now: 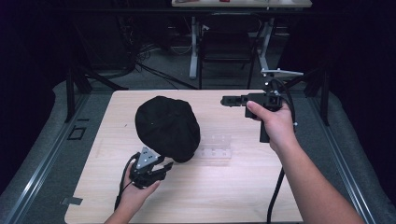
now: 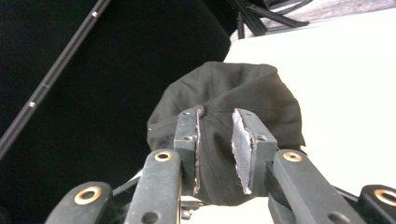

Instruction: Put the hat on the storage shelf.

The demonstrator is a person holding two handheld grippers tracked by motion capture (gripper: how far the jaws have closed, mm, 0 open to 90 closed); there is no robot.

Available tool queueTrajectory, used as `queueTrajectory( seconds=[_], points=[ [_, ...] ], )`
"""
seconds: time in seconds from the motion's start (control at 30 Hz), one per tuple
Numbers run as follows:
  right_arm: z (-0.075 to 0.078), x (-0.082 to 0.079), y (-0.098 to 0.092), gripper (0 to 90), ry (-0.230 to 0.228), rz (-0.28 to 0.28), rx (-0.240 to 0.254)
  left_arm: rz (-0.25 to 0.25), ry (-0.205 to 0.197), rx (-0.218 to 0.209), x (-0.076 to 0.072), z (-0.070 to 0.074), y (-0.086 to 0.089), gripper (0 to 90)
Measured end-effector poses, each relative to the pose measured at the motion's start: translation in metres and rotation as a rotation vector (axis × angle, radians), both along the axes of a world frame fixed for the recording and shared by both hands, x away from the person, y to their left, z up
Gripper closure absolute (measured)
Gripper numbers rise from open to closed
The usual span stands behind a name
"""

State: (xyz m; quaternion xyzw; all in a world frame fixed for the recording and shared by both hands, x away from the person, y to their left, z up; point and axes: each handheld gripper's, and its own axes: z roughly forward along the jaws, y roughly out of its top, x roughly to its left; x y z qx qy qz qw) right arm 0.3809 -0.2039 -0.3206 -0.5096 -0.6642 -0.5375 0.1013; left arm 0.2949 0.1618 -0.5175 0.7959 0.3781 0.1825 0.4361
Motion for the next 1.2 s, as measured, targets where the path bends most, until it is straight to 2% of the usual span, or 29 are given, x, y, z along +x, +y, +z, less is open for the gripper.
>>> queueTrajectory(
  seconds=[0.1, 0.17, 0.23, 0.33, 0.43, 0.57, 0.63, 0.7, 0.8, 0.9, 1.0, 1.13, 1.2],
  points=[
    [0.001, -0.004, -0.002, 70.0, -0.013, -0.007, -0.029, 0.015, 0.052, -0.058, -0.001, 0.002, 0.013, 53.0],
    [0.001, -0.008, -0.004, 69.8, -0.017, -0.012, -0.043, 0.037, 0.066, -0.087, -0.003, 0.002, 0.021, 52.2],
    [-0.001, -0.011, -0.005, 69.5, -0.018, -0.014, -0.054, 0.051, 0.066, -0.091, -0.005, 0.002, 0.027, 51.1],
    [-0.003, -0.016, -0.009, 68.8, -0.031, -0.026, -0.095, 0.073, 0.061, -0.075, -0.008, 0.001, 0.036, 49.6],
    [-0.007, -0.02, -0.013, 68.1, -0.032, -0.034, -0.103, 0.09, 0.053, -0.068, -0.01, -0.002, 0.043, 47.8],
    [-0.015, -0.025, -0.017, 67.4, -0.04, -0.051, -0.133, 0.117, 0.048, -0.094, -0.01, -0.01, 0.053, 46.1],
    [-0.019, -0.027, -0.019, 66.5, -0.045, -0.057, -0.152, 0.132, 0.061, -0.116, -0.009, -0.015, 0.057, 45.2],
    [-0.026, -0.03, -0.021, 65.6, -0.051, -0.072, -0.18, 0.145, 0.072, -0.106, -0.008, -0.021, 0.06, 45.0],
    [-0.033, -0.035, -0.023, 64.6, -0.054, -0.086, -0.207, 0.165, 0.067, -0.068, -0.007, -0.025, 0.065, 44.5],
    [-0.04, -0.041, -0.024, 62.2, -0.067, -0.091, -0.238, 0.179, 0.056, -0.071, -0.007, -0.028, 0.068, 43.5],
    [-0.049, -0.049, -0.025, 60.2, -0.084, -0.098, -0.248, 0.184, 0.058, -0.064, -0.007, -0.029, 0.069, 43.3],
    [-0.058, -0.058, -0.026, 57.1, -0.106, -0.085, -0.277, 0.185, 0.055, -0.074, -0.007, -0.029, 0.071, 43.3],
    [-0.063, -0.063, -0.026, 56.4, -0.145, -0.097, -0.281, 0.184, 0.063, -0.079, -0.006, -0.03, 0.071, 43.3]
  ],
)
